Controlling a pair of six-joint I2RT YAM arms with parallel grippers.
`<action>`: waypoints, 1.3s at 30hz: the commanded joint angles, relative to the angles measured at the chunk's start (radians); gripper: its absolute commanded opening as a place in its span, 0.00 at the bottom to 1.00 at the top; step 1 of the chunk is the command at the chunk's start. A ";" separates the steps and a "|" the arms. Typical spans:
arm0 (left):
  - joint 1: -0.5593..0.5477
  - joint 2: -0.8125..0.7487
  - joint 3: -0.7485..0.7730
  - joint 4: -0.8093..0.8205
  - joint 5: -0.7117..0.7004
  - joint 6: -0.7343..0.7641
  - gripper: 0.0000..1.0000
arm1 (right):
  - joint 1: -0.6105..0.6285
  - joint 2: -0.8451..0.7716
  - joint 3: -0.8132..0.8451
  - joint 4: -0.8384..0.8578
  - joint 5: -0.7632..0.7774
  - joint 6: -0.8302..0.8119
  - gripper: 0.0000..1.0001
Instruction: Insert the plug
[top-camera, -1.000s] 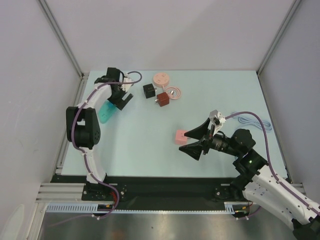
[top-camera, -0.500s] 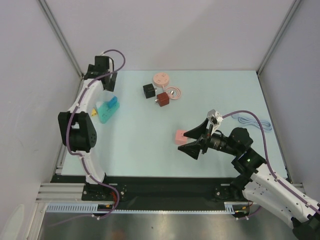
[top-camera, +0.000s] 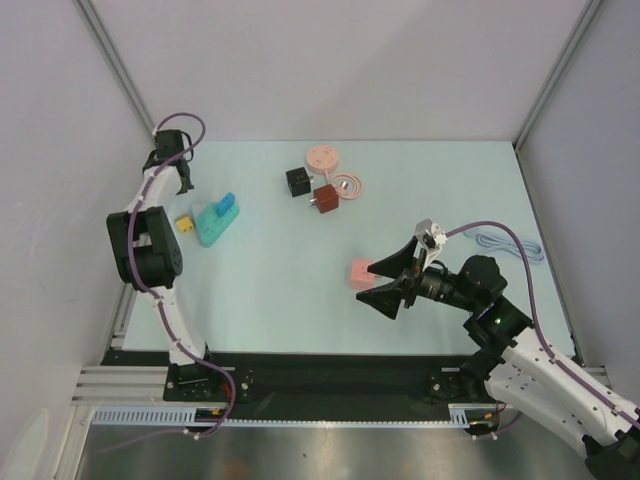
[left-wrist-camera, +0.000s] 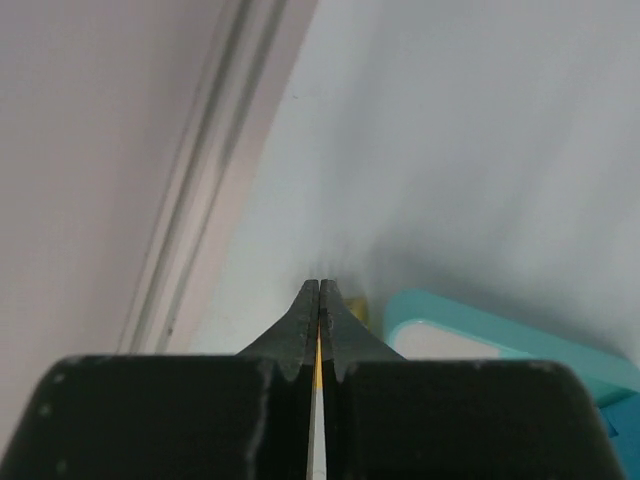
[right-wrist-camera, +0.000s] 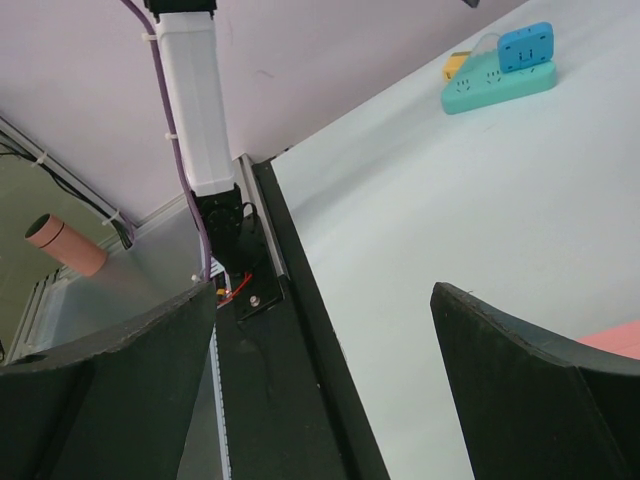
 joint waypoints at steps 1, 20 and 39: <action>-0.017 0.053 0.009 0.024 0.064 -0.047 0.00 | -0.007 -0.011 0.016 0.017 -0.001 -0.010 0.95; -0.062 -0.126 -0.348 0.084 0.180 -0.259 0.00 | -0.007 0.007 0.008 0.039 0.001 -0.003 0.95; -0.345 -0.561 -0.642 0.124 -0.023 -0.386 0.33 | -0.011 0.249 0.198 -0.420 0.603 0.096 0.93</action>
